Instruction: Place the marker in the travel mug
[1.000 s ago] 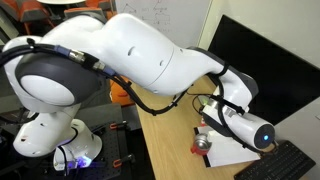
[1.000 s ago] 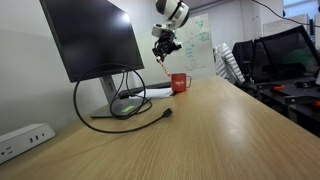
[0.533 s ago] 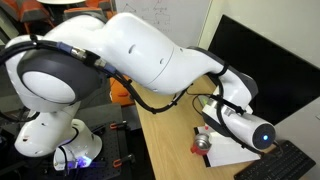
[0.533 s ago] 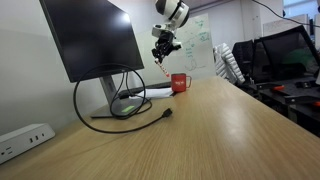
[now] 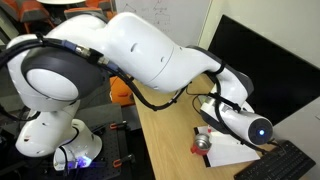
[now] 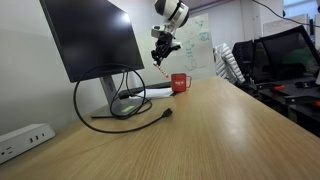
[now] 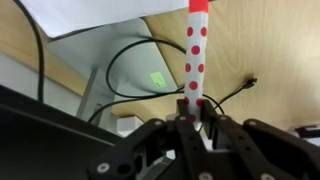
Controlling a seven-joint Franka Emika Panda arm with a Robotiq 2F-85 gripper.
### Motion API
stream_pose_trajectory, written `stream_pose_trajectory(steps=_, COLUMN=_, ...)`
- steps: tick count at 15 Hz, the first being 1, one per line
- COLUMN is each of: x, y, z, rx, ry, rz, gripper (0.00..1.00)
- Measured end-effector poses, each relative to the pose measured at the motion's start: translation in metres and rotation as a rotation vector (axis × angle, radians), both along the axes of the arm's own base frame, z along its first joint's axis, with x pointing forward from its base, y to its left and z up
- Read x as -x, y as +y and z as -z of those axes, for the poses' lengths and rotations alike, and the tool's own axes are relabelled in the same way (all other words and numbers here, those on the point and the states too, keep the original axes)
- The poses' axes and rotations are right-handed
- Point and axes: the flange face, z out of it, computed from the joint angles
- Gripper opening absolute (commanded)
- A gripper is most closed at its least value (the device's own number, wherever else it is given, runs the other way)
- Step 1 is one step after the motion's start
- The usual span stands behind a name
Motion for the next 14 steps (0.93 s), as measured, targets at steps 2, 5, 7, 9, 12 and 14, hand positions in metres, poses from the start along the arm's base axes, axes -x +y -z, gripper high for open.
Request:
stream_pose_trajectory(steps=2, x=-0.0016, y=-0.0018, z=0.0001, rx=0.02, ry=0.0, rz=0.036, gripper=0.05)
stream_pose_trajectory(steps=5, x=-0.0038, y=-0.0038, z=0.0006, rx=0.055, ry=0.005, rz=0.1, gripper=0.05)
stream_pose_trajectory(steps=7, x=-0.0045, y=-0.0043, z=0.0016, rx=0.075, ry=0.002, rz=0.128, gripper=0.05)
stream_pose_trajectory(steps=9, x=-0.0051, y=-0.0066, z=0.0021, rx=0.115, ry=-0.014, rz=0.146, gripper=0.19)
stream_pose_trajectory(steps=12, x=-0.006, y=-0.0064, z=0.0021, rx=0.14, ry=-0.022, rz=0.148, gripper=0.19)
stream_pose_trajectory(steps=14, x=-0.0061, y=-0.0062, z=0.002, rx=0.141, ry=-0.022, rz=0.148, gripper=0.19)
